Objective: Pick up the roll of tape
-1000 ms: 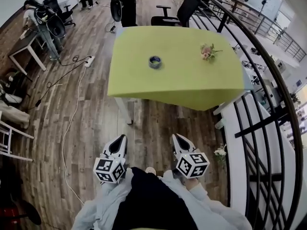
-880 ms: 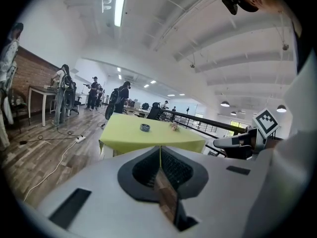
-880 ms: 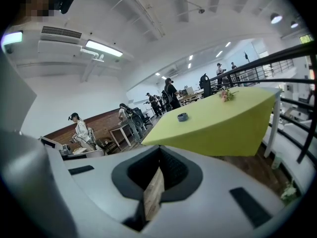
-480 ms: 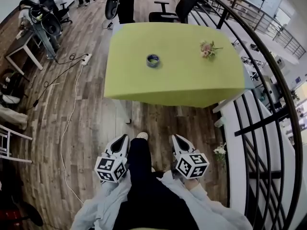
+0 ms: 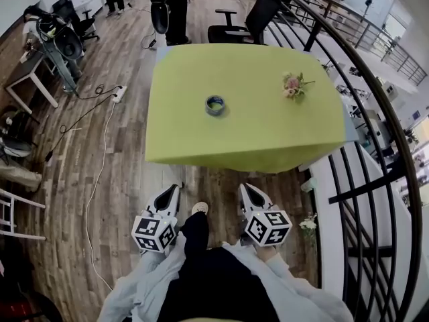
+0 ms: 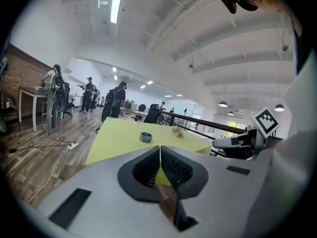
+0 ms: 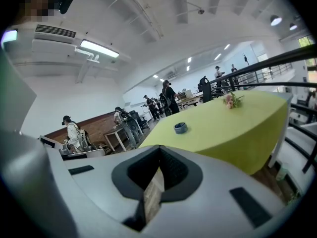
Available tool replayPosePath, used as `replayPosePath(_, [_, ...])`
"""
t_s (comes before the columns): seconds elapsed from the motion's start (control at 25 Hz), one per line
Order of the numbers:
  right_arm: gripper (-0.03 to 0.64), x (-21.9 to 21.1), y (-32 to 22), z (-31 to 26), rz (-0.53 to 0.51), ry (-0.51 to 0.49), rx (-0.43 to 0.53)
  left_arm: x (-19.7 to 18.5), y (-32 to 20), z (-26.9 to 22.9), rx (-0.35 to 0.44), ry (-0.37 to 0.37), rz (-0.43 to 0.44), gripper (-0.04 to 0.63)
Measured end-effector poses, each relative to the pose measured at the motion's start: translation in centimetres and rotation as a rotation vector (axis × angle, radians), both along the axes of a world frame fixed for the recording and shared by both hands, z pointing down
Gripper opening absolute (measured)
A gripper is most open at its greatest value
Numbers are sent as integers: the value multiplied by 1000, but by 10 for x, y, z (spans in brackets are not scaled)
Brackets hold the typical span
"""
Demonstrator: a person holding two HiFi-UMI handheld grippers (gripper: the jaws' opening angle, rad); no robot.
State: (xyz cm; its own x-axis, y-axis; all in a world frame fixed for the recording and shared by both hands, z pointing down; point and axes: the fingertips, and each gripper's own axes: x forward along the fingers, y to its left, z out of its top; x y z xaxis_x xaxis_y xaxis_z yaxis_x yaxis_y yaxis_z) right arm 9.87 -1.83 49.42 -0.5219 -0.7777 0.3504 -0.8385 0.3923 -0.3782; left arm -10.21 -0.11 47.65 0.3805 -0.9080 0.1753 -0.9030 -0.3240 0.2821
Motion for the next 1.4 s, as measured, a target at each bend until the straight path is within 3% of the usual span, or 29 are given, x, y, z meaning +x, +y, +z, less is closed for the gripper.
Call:
replayPosePath(0.36, [11, -19, -62, -20, 23, -9, 51, -11, -72, -15, 9, 7, 48, 21])
replayPosePath(0.52, [176, -25, -85, -10, 25, -20, 5, -8, -100, -14, 5, 7, 80, 21])
replayPosePath(0.92, [278, -39, -163, 3, 78, -18, -33, -33, -175, 2, -10, 5, 94, 21])
replayPosePath(1.4, [281, -45, -211, 25, 86, 31, -101, -28, -225, 33, -95, 8, 166, 21])
